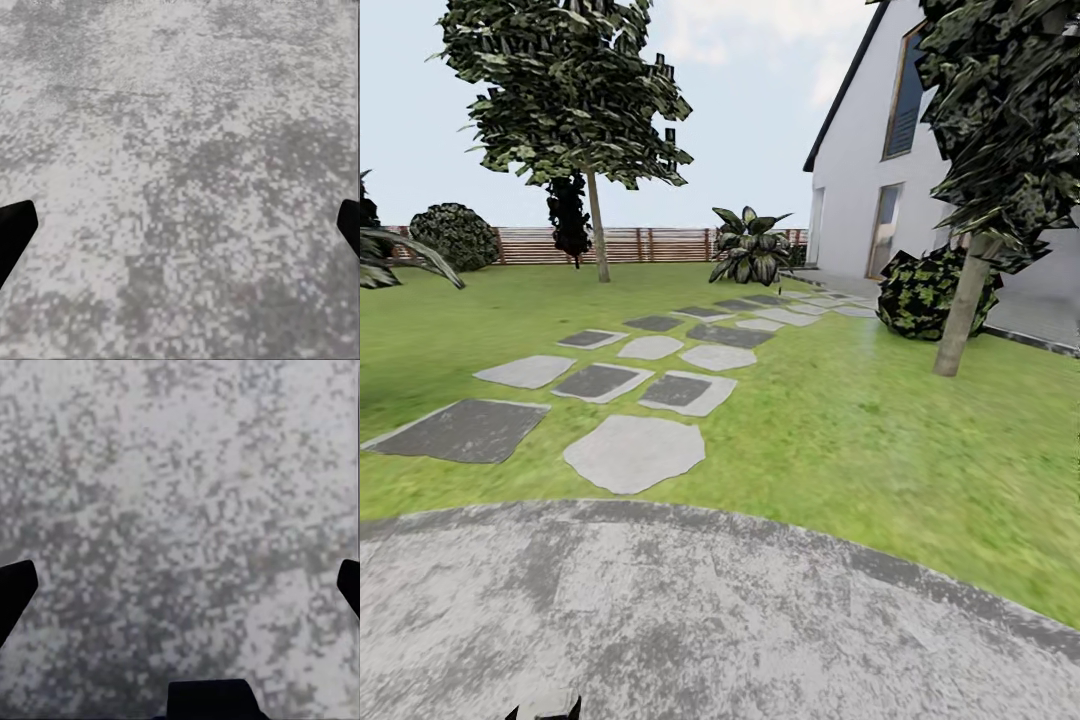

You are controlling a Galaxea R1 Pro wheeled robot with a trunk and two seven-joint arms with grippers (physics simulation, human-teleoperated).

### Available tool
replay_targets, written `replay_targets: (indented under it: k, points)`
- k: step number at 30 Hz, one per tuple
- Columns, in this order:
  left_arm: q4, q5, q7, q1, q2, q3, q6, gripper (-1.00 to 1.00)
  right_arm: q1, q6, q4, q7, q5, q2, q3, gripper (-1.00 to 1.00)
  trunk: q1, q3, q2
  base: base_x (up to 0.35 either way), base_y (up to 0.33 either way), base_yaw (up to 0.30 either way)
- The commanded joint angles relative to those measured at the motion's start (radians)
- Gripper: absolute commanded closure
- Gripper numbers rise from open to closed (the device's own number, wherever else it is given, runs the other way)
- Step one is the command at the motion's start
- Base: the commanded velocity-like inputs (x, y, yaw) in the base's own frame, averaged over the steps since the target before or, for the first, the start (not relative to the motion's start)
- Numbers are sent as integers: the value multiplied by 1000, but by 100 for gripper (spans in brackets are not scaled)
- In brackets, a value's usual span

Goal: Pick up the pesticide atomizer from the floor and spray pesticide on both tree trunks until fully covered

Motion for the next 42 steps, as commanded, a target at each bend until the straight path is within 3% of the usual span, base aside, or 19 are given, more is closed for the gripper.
replay_targets:
  k: [1, 8, 42]
  points:
    - [0, 0, 0, 0, 0, 0, 0, -100, 0, 0, 0, 0, 0, 0, 0, -100, 0, 0, 0, 329, 0, -177]
    - [0, 0, 0, 0, 0, 0, 0, -100, 0, 1, 0, 0, 0, 0, 0, -100, 0, 3, 0, 329, 0, -181]
    - [0, 0, 0, 0, 0, 0, 0, -100, 0, 0, 0, 0, 0, 0, 0, -100, 0, 9, 0, 329, 0, -43]
